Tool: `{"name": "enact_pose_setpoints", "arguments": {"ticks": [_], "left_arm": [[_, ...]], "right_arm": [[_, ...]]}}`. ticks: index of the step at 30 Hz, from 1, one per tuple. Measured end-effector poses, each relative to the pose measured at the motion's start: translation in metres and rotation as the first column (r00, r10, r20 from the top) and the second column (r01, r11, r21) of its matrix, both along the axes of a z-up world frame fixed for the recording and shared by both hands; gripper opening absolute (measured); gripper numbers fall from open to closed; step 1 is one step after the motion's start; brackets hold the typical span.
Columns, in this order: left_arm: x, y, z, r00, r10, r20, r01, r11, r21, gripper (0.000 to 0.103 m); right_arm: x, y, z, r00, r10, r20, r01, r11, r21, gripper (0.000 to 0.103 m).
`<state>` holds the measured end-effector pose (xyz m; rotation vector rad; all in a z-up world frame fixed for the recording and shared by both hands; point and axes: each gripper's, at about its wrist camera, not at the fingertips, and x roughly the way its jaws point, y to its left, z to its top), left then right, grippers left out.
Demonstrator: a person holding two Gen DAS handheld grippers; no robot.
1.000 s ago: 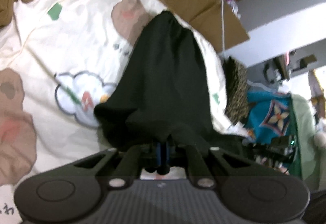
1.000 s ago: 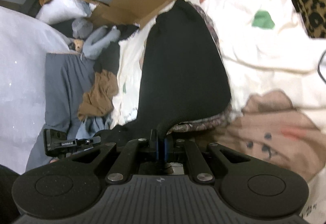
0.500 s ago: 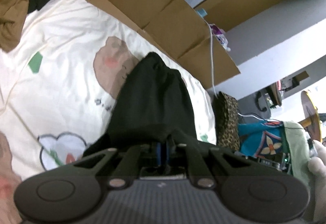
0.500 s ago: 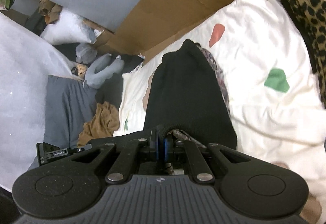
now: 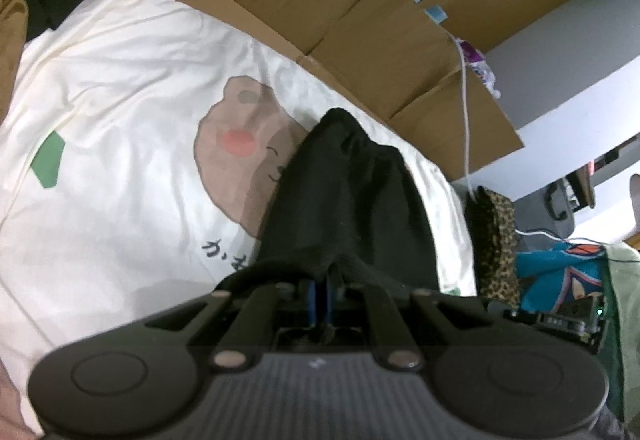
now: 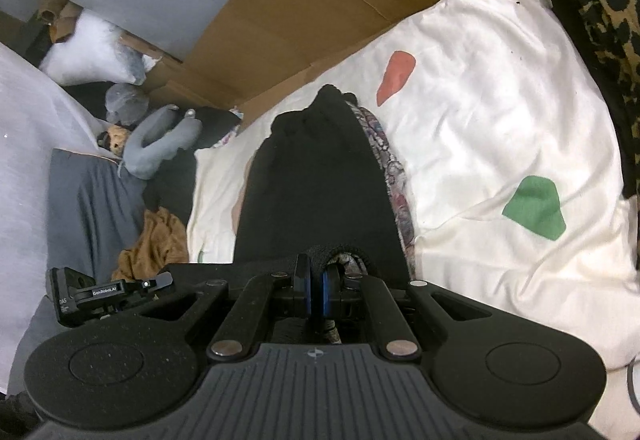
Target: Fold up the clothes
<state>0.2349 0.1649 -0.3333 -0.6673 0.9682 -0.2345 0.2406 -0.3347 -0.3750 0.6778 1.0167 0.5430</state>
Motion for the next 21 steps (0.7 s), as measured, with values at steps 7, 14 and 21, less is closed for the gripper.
{"name": "enact_pose_setpoints", "arguments": {"ticks": [7, 14, 21], "left_arm": [[0.016, 0.004, -0.013, 1.000, 0.014, -0.022, -0.014, 1.000, 0.021, 0.005], [0.029, 0.006, -0.021, 0.999, 0.027, -0.028, -0.025, 0.999, 0.040, 0.005], [0.047, 0.005, -0.033, 0.999, 0.028, -0.045, -0.026, 0.998, 0.050, 0.006]], "right_arm": [[0.017, 0.004, -0.007, 1.000, -0.001, 0.002, 0.001, 1.000, -0.021, 0.004], [0.036, 0.010, -0.014, 1.000, 0.001, 0.000, -0.001, 0.999, -0.046, 0.004], [0.054, 0.013, -0.019, 1.000, 0.000, 0.004, 0.001, 0.997, -0.079, 0.005]]}}
